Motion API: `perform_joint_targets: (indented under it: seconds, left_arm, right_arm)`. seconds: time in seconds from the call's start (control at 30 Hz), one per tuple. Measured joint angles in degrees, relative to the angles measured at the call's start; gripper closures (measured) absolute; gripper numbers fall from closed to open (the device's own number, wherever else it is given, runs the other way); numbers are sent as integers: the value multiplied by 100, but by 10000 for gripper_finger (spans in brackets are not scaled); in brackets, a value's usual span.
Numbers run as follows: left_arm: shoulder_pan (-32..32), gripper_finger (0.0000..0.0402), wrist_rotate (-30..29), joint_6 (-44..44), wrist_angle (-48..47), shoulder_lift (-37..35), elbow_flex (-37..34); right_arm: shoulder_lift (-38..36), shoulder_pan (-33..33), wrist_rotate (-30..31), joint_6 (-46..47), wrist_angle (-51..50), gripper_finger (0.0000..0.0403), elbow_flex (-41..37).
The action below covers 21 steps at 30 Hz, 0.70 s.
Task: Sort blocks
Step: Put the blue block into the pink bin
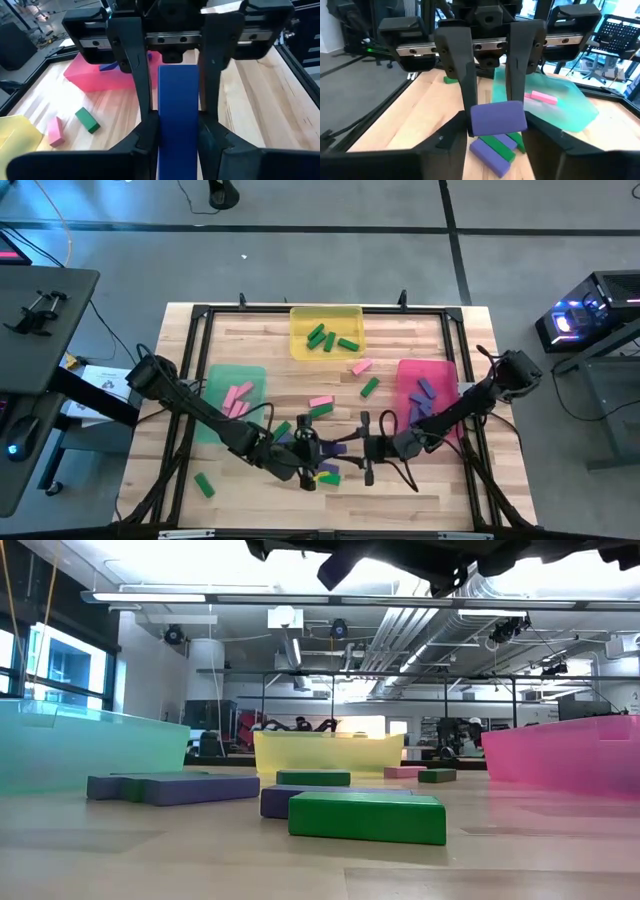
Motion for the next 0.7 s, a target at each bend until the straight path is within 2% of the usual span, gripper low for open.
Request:
perform_joint_targets:
  seconds: [0.2, 0.33, 0.47, 0.7]
  left_arm:
    - [3, 315, 215, -120, -30, -9, -2]
    - [15, 285, 285, -266, 34, -20, 3]
    - [68, 260, 383, -293, 107, -20, 17]
    - [120, 254, 570, -533, -169, 2, -26]
  right_arm:
    - [-97, 62, -24, -23, -65, 320, -8]
    - [-369, 157, 79, -30, -347, 333, -11]
    - [-855, 339, 701, 181, -1163, 334, -5]
    - [-1600, 526, 1228, 1016, -2510, 334, 0]
